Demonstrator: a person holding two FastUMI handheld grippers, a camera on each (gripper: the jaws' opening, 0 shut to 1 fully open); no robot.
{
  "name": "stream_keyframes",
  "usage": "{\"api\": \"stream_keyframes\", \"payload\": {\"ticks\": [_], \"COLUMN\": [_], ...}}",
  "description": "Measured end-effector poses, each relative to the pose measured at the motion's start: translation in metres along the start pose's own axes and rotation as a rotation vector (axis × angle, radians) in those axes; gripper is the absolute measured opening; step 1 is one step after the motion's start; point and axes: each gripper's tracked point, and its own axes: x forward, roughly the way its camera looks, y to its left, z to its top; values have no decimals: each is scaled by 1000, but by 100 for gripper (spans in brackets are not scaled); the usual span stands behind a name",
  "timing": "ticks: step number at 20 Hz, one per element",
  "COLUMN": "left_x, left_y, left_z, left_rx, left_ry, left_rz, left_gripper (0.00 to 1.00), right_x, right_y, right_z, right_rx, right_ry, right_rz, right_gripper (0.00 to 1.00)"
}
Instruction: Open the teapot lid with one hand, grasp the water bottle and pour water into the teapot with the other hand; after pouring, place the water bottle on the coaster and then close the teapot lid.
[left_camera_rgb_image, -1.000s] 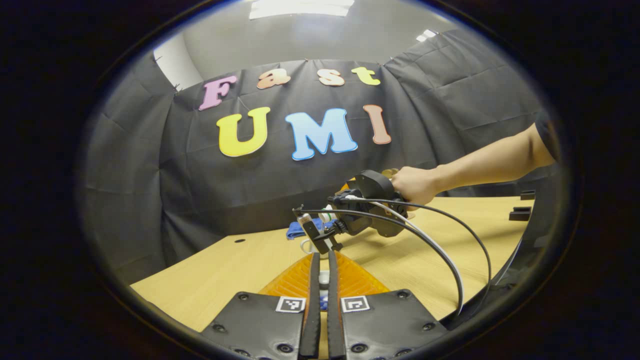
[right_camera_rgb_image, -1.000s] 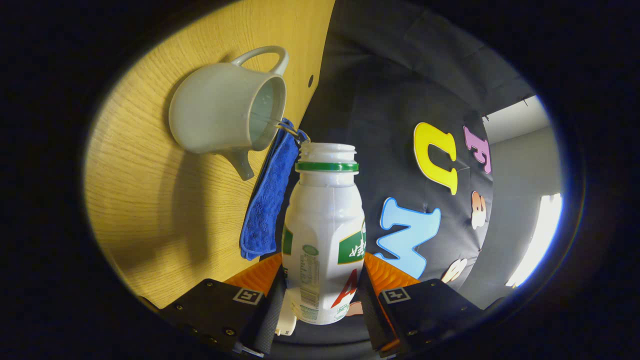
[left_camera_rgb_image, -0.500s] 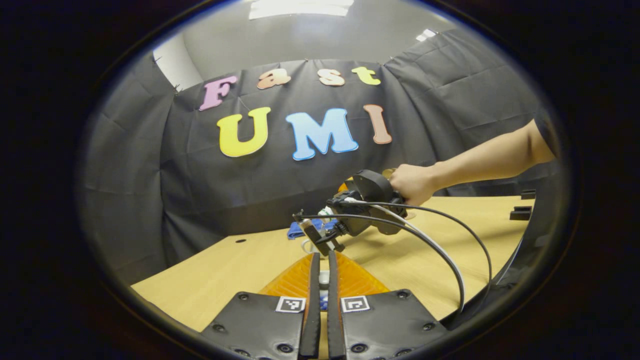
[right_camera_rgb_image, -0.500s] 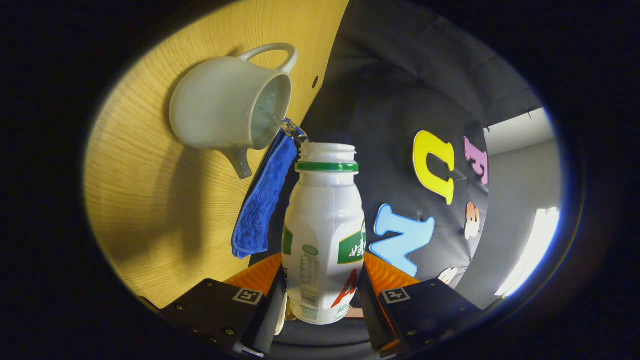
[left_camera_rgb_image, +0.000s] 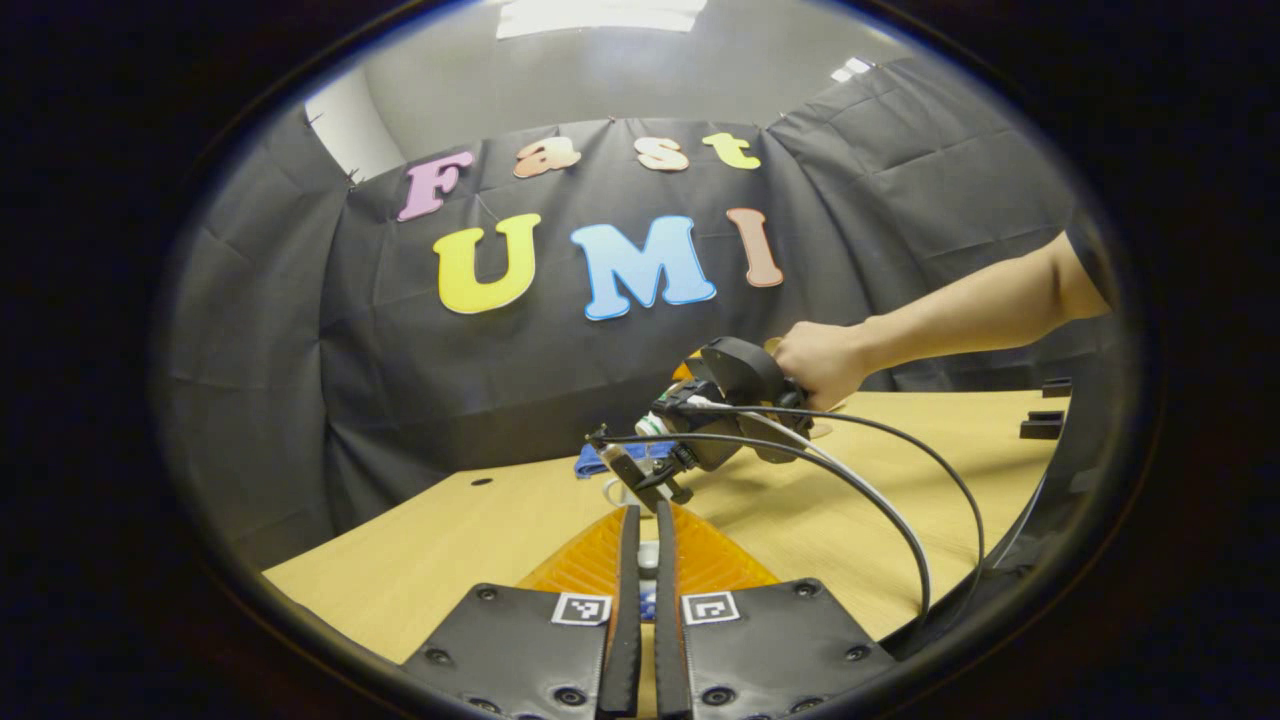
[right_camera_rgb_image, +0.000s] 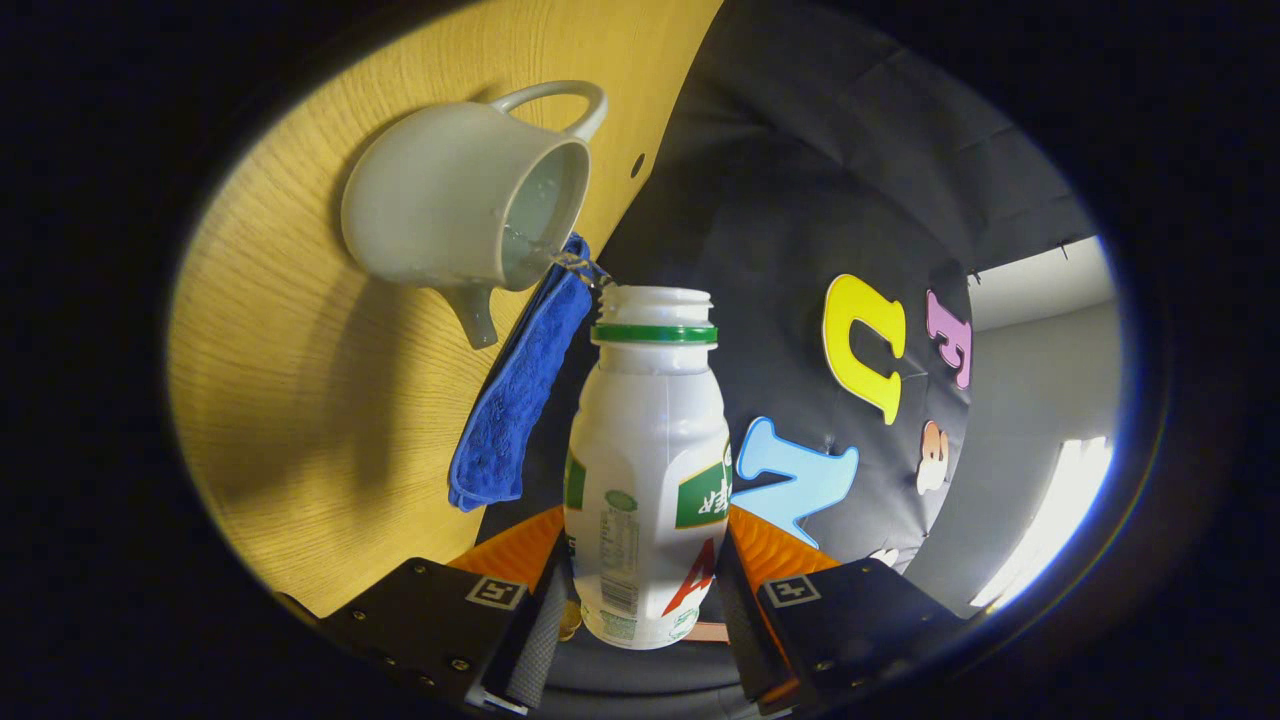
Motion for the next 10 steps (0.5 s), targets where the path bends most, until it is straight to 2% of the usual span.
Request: {"api": "stream_keyframes", "payload": {"ticks": [3, 4, 5, 10], "left_x": [-1, -1, -1, -1], "left_y": [0, 0, 1, 1], "left_z": [0, 1, 0, 1], "left_rx": [0, 0, 1, 4], "left_ry": [0, -1, 0, 2], "left_rz": [2, 2, 2, 1], "left_gripper": [17, 12, 16, 16], "right_x": [1, 1, 1, 1], "right_y": [-3, -4, -5, -11], "right_z": [1, 1, 2, 4], "right_rx": [-22, -30, -39, -82], "right_ry": [-6, -9, -11, -24], "right_rz": [-8, -11, -13, -27], "right_gripper": [71, 71, 71, 71]}}
